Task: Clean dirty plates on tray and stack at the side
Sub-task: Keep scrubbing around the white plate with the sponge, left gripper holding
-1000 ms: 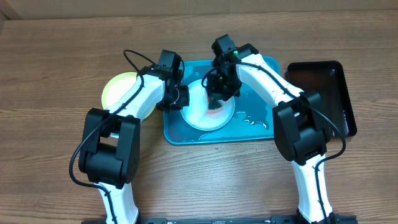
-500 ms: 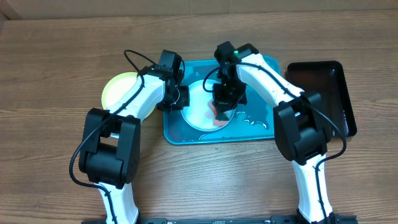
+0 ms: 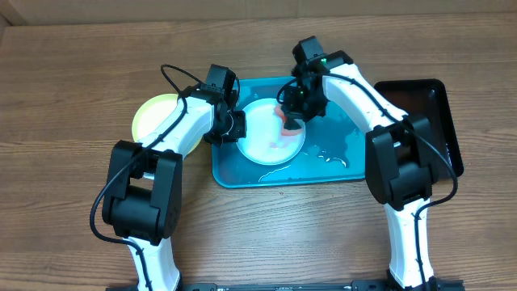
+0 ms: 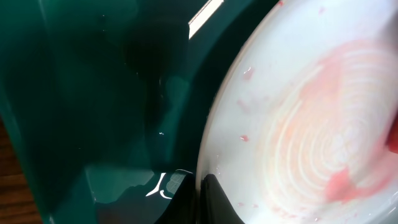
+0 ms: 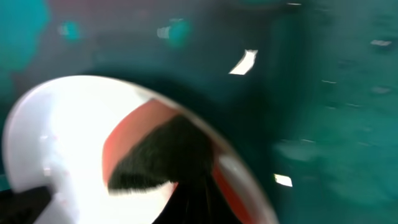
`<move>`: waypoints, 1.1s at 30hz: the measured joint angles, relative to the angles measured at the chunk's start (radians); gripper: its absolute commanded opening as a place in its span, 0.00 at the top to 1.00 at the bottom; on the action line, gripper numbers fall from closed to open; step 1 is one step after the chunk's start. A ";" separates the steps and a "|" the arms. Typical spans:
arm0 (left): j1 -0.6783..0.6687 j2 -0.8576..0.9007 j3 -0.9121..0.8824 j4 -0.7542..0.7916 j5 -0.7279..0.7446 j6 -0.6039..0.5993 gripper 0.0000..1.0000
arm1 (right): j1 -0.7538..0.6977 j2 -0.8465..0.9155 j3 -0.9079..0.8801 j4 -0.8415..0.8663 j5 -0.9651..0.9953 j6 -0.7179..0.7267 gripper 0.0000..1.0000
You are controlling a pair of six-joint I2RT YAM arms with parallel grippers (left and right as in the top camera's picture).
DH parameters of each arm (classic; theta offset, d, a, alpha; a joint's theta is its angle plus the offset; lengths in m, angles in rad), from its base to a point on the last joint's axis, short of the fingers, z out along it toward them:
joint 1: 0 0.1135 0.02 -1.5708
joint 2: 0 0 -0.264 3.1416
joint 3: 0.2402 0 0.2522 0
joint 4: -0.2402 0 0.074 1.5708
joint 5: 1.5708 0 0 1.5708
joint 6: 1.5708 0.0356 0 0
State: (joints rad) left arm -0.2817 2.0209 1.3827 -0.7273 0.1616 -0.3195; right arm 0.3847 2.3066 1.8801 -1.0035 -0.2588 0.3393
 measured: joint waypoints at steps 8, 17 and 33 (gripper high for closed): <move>0.000 0.000 0.000 -0.009 -0.001 0.001 0.96 | 0.092 0.000 0.000 -0.051 -0.067 0.001 0.96; 0.000 0.000 0.000 -0.010 -0.001 0.001 0.96 | 0.125 0.000 0.000 -0.215 -0.082 0.001 0.96; 0.000 0.000 0.000 0.000 0.003 0.000 0.96 | -0.036 0.000 0.000 -0.050 0.000 -0.019 0.96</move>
State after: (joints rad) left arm -0.2817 2.0209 1.3827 -0.7269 0.1646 -0.3191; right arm 0.3489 2.3066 1.8797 -1.0534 -0.2588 0.3206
